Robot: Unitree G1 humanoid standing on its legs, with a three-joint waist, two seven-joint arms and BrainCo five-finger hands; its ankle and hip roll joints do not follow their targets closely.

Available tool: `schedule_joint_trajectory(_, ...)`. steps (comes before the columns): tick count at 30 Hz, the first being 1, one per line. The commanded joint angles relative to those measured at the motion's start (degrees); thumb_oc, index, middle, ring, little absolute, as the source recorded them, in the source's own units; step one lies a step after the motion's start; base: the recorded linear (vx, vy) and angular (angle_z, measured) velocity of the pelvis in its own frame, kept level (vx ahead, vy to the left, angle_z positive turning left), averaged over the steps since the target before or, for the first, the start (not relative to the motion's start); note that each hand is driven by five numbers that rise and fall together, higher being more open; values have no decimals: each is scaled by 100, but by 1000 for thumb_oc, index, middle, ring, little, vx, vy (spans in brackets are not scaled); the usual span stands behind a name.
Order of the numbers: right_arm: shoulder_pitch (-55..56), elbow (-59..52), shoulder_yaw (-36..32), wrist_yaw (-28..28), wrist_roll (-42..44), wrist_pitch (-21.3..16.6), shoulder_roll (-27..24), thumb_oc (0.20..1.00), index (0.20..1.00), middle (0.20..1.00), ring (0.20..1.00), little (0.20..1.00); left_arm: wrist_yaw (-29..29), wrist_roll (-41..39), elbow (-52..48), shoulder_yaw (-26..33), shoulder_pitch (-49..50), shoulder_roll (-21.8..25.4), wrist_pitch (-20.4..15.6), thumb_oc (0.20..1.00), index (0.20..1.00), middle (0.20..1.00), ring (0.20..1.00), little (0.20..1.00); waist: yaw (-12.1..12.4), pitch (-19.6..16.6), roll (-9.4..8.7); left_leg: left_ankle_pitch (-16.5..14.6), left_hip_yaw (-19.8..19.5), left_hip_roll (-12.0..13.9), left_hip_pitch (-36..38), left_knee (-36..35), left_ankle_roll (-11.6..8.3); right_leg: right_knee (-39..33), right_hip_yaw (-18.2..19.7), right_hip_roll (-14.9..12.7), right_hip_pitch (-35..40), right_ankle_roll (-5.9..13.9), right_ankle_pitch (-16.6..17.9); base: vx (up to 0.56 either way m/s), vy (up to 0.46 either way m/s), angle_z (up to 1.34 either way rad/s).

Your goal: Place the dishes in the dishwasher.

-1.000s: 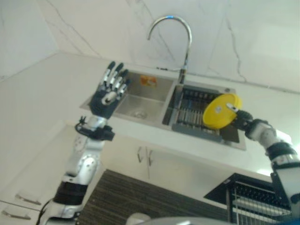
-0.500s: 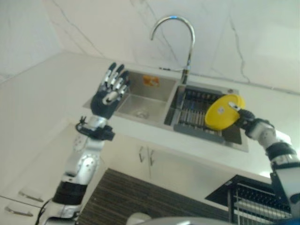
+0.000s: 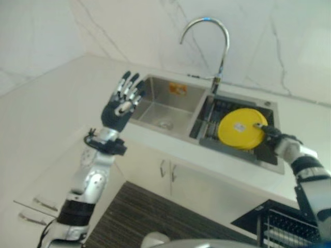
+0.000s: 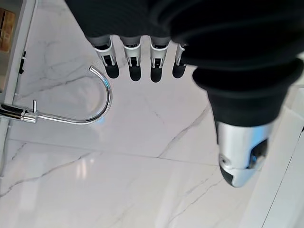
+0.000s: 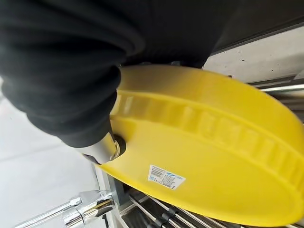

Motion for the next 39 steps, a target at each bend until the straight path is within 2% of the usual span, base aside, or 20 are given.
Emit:
schedule_joint_trajectory(1, -798, -27, 187, -207, 94, -470, -182, 200, 200, 200, 200, 200, -110, -127, 28, -190, -209, 197, -231, 1000, 1000, 1000, 1000, 1000, 89, -141, -160, -430, 827, 58, 83, 38, -226, 11, 178, -91, 290, 67, -944, 0, 0, 0)
schedule_joint_trajectory(4, -803, -112, 123, -320, 316, -658, -204, 200, 200, 200, 200, 200, -128, -156, 73, -231, -212, 192, -263, 1000, 1000, 1000, 1000, 1000, 53, -139, -158, -442, 852, 57, 106, 38, -216, 11, 198, -89, 282, 64, -930, -21, 18, 0)
schedule_joint_trajectory(6, -762, -314, 4, -369, 466, -871, -193, 200, 200, 200, 200, 200, -235, -328, 98, -251, -176, 119, -78, 1000, 1000, 1000, 1000, 1000, 26, -144, -160, -460, 856, 57, 123, 38, -207, 11, 231, -75, 278, 55, -935, -37, 23, -1)
schedule_joint_trajectory(8, -744, -376, -34, -340, 530, -917, -200, 200, 200, 200, 200, 200, -283, -397, 114, -263, -150, 101, -15, 1000, 1000, 1000, 1000, 1000, 16, -147, -157, -464, 862, 62, 126, 38, -208, 11, 236, -73, 274, 55, -935, 0, 0, 0)
schedule_joint_trajectory(10, -659, -686, -150, -298, 686, -993, -302, 200, 200, 200, 200, 200, -635, -712, 194, -277, 14, 63, 403, 1000, 1000, 1000, 1000, 1000, -17, -152, -156, -468, 872, 71, 129, 38, -217, 11, 251, -63, 255, 56, -930, -22, 7, 0)
schedule_joint_trajectory(12, -588, -960, -220, -277, 781, -1083, -418, 200, 200, 200, 200, 200, -1332, -1226, 206, -373, 238, -10, 1078, 1000, 1000, 1000, 1000, 1000, -41, -146, -153, -462, 888, 77, 130, 38, -222, 11, 259, -50, 242, 53, -919, -45, 14, -1)
schedule_joint_trajectory(14, -484, -1215, -312, -144, 815, -1161, -551, 200, 200, 200, 200, 200, -2530, -1483, 262, -536, 552, -160, 2008, 1000, 1000, 1000, 1000, 1000, -72, -141, -126, -458, 931, 94, 132, 38, -227, 11, 258, -44, 232, 55, -905, -44, 27, -1)
schedule_joint_trajectory(15, -445, -1295, -294, -89, 903, -1206, -603, 200, 200, 200, 200, 200, -2961, -1583, 309, -644, 706, -190, 2246, 1000, 1000, 1000, 1000, 1000, -87, -140, -110, -456, 950, 102, 134, 38, -231, 11, 263, -36, 226, 52, -896, -33, 38, -1)
schedule_joint_trajectory(16, -405, -1340, -294, 13, 1029, -1298, -660, 200, 200, 200, 200, 200, -3622, -1687, 422, -748, 920, -242, 2618, 1000, 1000, 1000, 1000, 1000, -109, -140, -87, -457, 968, 109, 141, 38, -235, 11, 279, -25, 217, 56, -887, -24, 40, -3)
schedule_joint_trajectory(17, -386, -1370, -304, 107, 1128, -1350, -712, 200, 200, 200, 200, 200, -4186, -1614, 547, -777, 1067, -253, 2846, 1000, 1000, 1000, 1000, 1000, -137, -150, -73, -466, 989, 116, 151, 38, -243, 11, 302, -14, 209, 63, -887, -25, 45, -5)
schedule_joint_trajectory(18, -335, -1516, -317, 190, 1382, -1459, -798, 200, 200, 200, 200, 200, -5018, -1447, 754, -833, 1319, -157, 3065, 1000, 1000, 1000, 1000, 1000, -193, -148, -48, -483, 1028, 127, 163, 38, -259, 11, 353, 15, 186, 65, -889, -23, 35, -15)
schedule_joint_trajectory(21, -229, -1754, -463, 416, 1708, -1558, -945, 200, 200, 200, 200, 200, -6409, -957, 1257, -857, 1621, -77, 3187, 1000, 1000, 1000, 1000, 1000, -299, -160, -29, -516, 1102, 161, 167, 38, -271, 11, 468, 57, 145, 59, -909, -27, 15, -16)
schedule_joint_trajectory(22, -220, -1779, -475, 428, 1726, -1555, -953, 200, 200, 200, 200, 200, -6498, -918, 1294, -862, 1636, -66, 3202, 1000, 1000, 1000, 1000, 1000, -308, -163, -28, -520, 1109, 164, 168, 38, -271, 11, 480, 61, 142, 57, -911, 0, 0, 0)
schedule_joint_trajectory(23, -167, -1958, -540, 494, 1813, -1522, -1012, 200, 200, 200, 200, 200, -6907, -745, 1396, -853, 1715, -24, 3362, 1000, 1000, 1000, 1000, 1000, -376, -167, -23, -538, 1140, 172, 173, 38, -271, 11, 543, 77, 123, 56, -921, -16, 1, -6)
schedule_joint_trajectory(29, 107, -2739, -742, 472, 1852, -1465, -1099, 200, 200, 200, 200, 200, -7566, 25, 1728, -1110, 1986, 61, 3551, 1000, 1000, 1000, 1000, 1000, -600, -172, -3, -563, 1259, 206, 171, 38, -269, 11, 714, 124, 52, 62, -929, -30, -16, -10)
schedule_joint_trajectory(30, 153, -2824, -756, 500, 1841, -1517, -1118, 200, 200, 200, 200, 200, -7528, 189, 1833, -1197, 2077, 105, 3632, 1000, 1000, 1000, 1000, 1000, -644, -176, 12, -563, 1292, 215, 171, 38, -270, 11, 754, 141, 36, 58, -929, -35, -28, -6)
schedule_joint_trajectory(32, 225, -3054, -777, 452, 1904, -1522, -1164, 200, 200, 200, 200, 200, -7569, 477, 2195, -1284, 2214, 154, 3564, 1000, 1000, 1000, 1000, 1000, -709, -169, 27, -559, 1318, 224, 170, 38, -265, 11, 818, 171, 9, 56, -930, -27, -30, -15)
schedule_joint_trajectory(36, 476, -3564, -876, 213, 1863, -1730, -1176, 200, 200, 200, 200, 200, -7166, 1186, 3256, -1203, 2468, 14, 3498, 1000, 1000, 1000, 1000, 1000, -850, -161, 65, -536, 1423, 269, 165, 38, -271, 11, 962, 236, -48, 52, -937, -17, -37, -16)
schedule_joint_trajectory(37, 599, -3839, -950, 91, 1727, -1912, -1173, 200, 200, 200, 200, 200, -6692, 1223, 3690, -1116, 2560, -33, 3420, 1000, 1000, 1000, 1000, 1000, -920, -153, 81, -516, 1504, 297, 163, 38, -276, 11, 1000, 257, -77, 55, -928, -22, -34, -17)
schedule_joint_trajectory(39, 842, -4317, -1018, -44, 1664, -2086, -1114, 200, 200, 200, 200, 200, -6091, 738, 4194, -782, 2582, -179, 3347, 1000, 1000, 1000, 1000, 1000, -981, -141, 102, -496, 1568, 311, 148, 38, -278, 11, 1043, 269, -122, 63, -918, -38, -7, -17)
